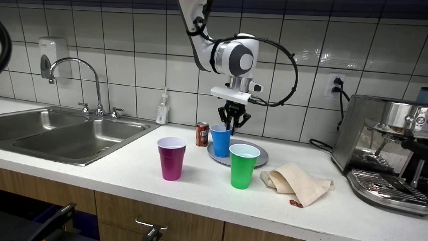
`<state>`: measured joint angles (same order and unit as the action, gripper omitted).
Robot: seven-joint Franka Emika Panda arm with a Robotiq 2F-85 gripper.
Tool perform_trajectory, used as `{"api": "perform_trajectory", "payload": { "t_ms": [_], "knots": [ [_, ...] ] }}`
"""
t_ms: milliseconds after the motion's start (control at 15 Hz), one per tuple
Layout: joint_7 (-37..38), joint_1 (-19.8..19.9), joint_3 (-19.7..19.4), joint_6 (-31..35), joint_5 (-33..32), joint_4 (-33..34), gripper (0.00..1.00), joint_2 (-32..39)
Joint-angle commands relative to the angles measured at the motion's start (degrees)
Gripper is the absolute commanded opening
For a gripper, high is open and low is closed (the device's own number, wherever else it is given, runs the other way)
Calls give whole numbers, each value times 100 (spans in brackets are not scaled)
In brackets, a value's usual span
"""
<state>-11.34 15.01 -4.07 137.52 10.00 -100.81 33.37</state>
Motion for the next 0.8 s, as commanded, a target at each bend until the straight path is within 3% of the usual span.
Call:
{"api": "perform_trajectory", "payload": {
  "t_ms": [0,400,733],
  "knots": [
    [199,-70,-41,-215,-135,143,56,41],
    [0,-10,-27,-320,-140,-73,100,-271],
    [-66,22,-107,-181,-212,-412,100,-675]
  ]
}}
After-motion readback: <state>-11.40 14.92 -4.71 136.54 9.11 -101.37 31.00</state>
